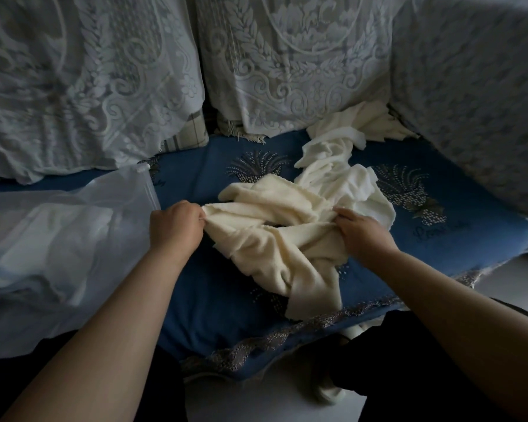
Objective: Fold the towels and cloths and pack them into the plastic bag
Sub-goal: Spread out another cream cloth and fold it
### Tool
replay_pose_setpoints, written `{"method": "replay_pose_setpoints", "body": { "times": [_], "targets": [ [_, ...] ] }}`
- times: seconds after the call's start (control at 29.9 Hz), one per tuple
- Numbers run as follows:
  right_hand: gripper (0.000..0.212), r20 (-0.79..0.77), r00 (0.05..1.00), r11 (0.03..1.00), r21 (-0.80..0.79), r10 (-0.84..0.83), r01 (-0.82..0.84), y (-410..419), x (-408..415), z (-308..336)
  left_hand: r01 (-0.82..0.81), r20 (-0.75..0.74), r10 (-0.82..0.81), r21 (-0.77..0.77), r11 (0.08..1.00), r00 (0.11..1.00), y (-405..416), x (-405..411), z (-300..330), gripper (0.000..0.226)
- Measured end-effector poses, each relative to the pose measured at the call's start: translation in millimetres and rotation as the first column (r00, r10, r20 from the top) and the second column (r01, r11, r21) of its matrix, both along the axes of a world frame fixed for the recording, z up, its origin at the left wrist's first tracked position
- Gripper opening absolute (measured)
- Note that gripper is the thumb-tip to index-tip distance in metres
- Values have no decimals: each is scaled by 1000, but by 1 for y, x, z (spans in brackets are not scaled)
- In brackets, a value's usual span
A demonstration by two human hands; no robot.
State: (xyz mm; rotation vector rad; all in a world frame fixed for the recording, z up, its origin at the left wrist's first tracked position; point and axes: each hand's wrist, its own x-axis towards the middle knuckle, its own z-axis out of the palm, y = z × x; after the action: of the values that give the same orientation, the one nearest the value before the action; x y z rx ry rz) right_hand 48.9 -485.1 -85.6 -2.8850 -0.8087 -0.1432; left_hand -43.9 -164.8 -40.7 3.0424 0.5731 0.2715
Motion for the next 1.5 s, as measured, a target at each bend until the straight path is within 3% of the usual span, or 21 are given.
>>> {"method": "replay_pose_setpoints", "body": {
  "times": [0.13, 0.23, 0.47, 0.57, 0.67, 0.77, 0.84, 0.9, 0.94, 1.0, 1.04, 1.07, 1.14, 1.2, 1.24, 1.27, 1.3, 1.34, 1.4, 1.44, 1.5],
  "targets": [
    [13, 314, 949, 980, 198, -28, -37, -1, -8, 41, -73, 108, 72, 4, 997, 992, 2, -11, 9, 23],
    [14, 425, 905, 960, 259, -15, -105, -5, -12, 84, -92, 248, 83, 26, 995, 965, 7, -22, 22, 23],
    [18, 538, 822, 933, 165, 188, -321, -7, -45, 181, -108, 601, 34, 88, 990, 798, 22, -53, 126, 24],
    [17, 456, 884, 910, 319, 99, -266, -1, -65, 222, -26, 740, 194, -233, 972, 644, 23, -67, 175, 24],
    [16, 287, 958, 876, 461, 7, -144, 0, -75, 254, 206, 747, 384, -561, 802, 543, 22, -73, 207, 28],
    [20, 300, 954, 948, 304, 3, -99, 1, -80, 267, 172, 752, 279, -459, 872, 597, 24, -83, 217, 24],
    [21, 415, 907, 919, 382, -74, -100, 0, -84, 269, 106, 801, 131, -236, 966, 584, 25, -93, 219, 20],
    [20, 464, 881, 891, 434, -98, -130, -4, -89, 270, 114, 829, -17, -56, 992, 559, 30, -101, 214, 14],
    [20, 364, 931, 943, 317, -24, -100, -5, -91, 271, 170, 762, -80, -40, 985, 643, 34, -102, 209, 7],
    [27, -23, 999, 999, -15, 38, -38, -3, -99, 271, 257, 396, -181, -149, 955, 900, 37, -105, 197, 13],
    [29, -96, 995, 990, -139, 5, -18, -2, -103, 270, 224, 229, -179, -190, 956, 957, 37, -109, 194, 15],
    [30, -79, 997, 981, -191, 7, -22, -3, -104, 271, 198, 185, -160, -216, 956, 970, 38, -111, 191, 15],
    [26, 7, 1000, 996, -87, 2, -2, -7, -101, 272, 110, 297, -47, -198, 974, 954, 38, -115, 192, 40],
    [16, 30, 999, 1000, 29, 11, -12, -12, -95, 273, 166, 421, -111, -96, 981, 900, 35, -115, 198, 33],
    [12, 36, 999, 997, 68, 26, -28, -13, -94, 275, 234, 466, -144, -140, 962, 873, 34, -114, 199, 23],
    [9, 41, 998, 991, 121, 45, -50, -15, -92, 276, 319, 511, -140, -283, 904, 848, 32, -115, 202, 16],
    [10, 34, 997, 982, 174, 73, -78, -17, -92, 280, 393, 542, -78, -496, 774, 837, 28, -117, 205, 16],
    [16, -4, 994, 974, 200, 111, -108, -20, -92, 283, 457, 542, -15, -693, 558, 840, 25, -122, 206, 21],
    [21, -265, 929, 953, 230, 259, -200, -31, -97, 292, 490, 487, -51, -863, 125, 872, 34, -132, 207, 12],
    [19, -455, 825, 936, 259, 335, -238, -37, -102, 295, 457, 448, -171, -889, 18, 878, 38, -138, 207, 17],
    [18, -669, 594, 894, 360, 446, -267, -45, -108, 299, 408, 366, -439, -913, 1, 820, 46, -149, 201, 48]
  ]
}}
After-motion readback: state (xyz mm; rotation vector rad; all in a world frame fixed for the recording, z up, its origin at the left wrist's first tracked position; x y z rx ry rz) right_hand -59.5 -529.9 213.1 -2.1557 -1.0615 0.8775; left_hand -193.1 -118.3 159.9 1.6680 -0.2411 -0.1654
